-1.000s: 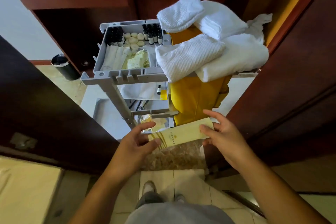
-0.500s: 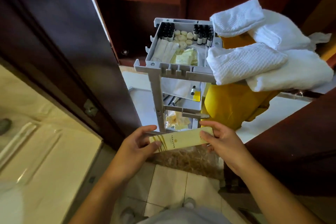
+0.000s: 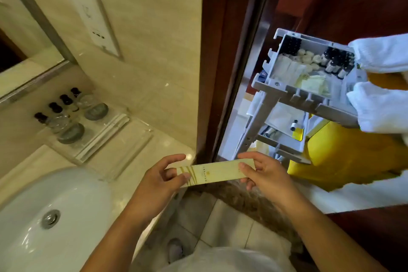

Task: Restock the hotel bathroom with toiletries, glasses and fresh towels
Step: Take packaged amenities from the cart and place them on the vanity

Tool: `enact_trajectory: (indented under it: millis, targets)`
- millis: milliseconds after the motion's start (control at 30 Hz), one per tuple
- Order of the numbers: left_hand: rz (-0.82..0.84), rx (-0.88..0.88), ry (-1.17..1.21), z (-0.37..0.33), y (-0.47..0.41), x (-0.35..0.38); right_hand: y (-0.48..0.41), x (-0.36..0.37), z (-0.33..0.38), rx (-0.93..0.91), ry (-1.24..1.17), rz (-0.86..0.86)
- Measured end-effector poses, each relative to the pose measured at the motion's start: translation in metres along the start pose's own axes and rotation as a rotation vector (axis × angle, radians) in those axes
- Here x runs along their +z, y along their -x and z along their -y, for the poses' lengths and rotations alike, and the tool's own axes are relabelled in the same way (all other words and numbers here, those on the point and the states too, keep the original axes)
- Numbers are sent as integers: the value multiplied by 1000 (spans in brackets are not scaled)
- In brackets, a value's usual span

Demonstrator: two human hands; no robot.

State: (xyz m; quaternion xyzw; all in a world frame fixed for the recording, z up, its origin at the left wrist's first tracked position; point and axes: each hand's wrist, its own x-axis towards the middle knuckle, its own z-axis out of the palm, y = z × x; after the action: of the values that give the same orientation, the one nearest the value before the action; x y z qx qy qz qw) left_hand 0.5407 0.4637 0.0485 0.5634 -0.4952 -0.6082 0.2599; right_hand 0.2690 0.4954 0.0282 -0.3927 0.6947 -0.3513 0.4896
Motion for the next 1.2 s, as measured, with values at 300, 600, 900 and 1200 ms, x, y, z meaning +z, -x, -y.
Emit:
enact_trajectory:
  millis: [300,600,900,1200]
  targets:
    - [-150,-44,108,42,10,-107,-30,117,35,25,96,159]
    - [-327,-88,224,73,13,-157,-64,191,64,3,93,262]
    - [-566,-160,424,86,-7,-176,-119,249,89,20,112,377]
    - [-759,-267,504,99,-63,-182,-187,282,93,51,152,362]
